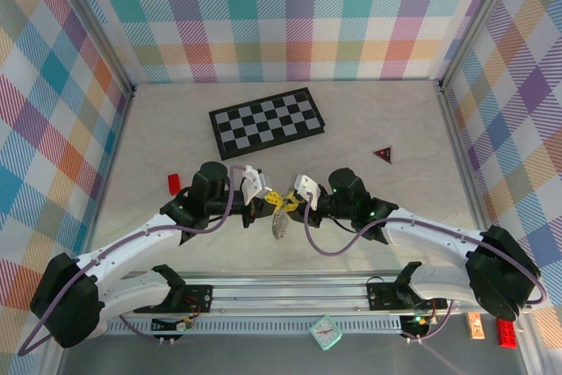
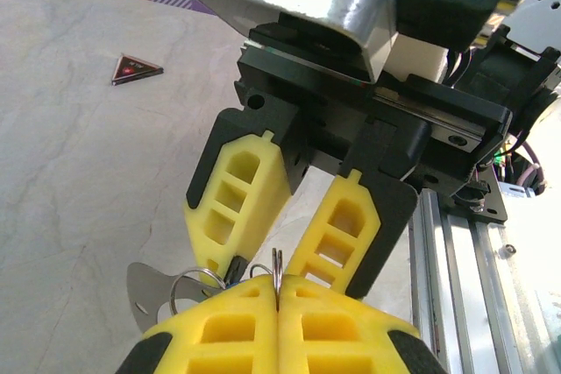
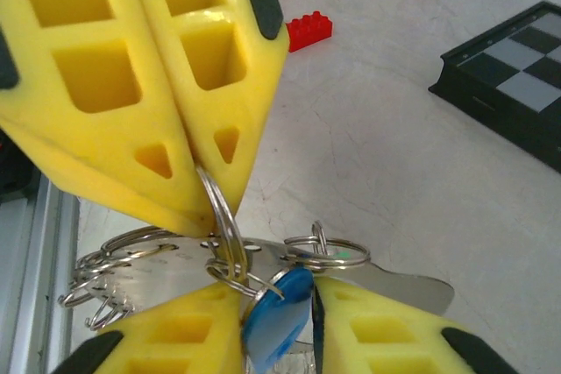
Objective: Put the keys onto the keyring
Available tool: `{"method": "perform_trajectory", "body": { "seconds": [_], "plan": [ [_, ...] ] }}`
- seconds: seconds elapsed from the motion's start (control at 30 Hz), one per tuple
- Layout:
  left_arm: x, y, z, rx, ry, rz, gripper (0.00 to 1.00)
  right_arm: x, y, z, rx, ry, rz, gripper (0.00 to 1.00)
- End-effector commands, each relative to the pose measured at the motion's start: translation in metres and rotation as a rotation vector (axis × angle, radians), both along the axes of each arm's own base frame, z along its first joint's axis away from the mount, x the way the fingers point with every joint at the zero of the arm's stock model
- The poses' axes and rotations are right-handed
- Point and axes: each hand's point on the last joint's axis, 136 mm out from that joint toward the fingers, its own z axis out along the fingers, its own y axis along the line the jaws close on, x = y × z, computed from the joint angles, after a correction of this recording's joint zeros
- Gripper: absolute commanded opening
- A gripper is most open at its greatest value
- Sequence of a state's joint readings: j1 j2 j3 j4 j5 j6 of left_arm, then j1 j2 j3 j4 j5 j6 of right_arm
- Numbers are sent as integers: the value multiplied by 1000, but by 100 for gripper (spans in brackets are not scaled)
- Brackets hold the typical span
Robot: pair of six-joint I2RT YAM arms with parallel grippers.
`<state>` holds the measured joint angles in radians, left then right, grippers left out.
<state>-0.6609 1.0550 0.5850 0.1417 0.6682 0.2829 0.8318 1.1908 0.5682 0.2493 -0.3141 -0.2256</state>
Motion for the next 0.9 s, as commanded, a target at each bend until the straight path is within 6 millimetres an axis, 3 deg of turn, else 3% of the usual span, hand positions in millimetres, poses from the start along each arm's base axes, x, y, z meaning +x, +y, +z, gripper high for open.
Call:
{"method": "perform_trajectory", "body": {
  "seconds": [0.0,0.2,0.6,0.73,0.87],
  "plan": [
    [-4,-6,17,-47,-44,-26,0,-1,4,8,21,-36,20,15],
    [-2,-4,14,-20,-52,-18,0,-2,-6,18,-13,-70,0,1],
    [0,0,7,56,-75,-16,0,-5,-21,53,-26,-140,-21,0],
    [5,1,11,36,-77,22,29,-3,-22,61,-26,-157,-29,0],
    [16,9,18,8,-98,120,44,-1,-22,65,-55,-168,-28,0]
  ]
}}
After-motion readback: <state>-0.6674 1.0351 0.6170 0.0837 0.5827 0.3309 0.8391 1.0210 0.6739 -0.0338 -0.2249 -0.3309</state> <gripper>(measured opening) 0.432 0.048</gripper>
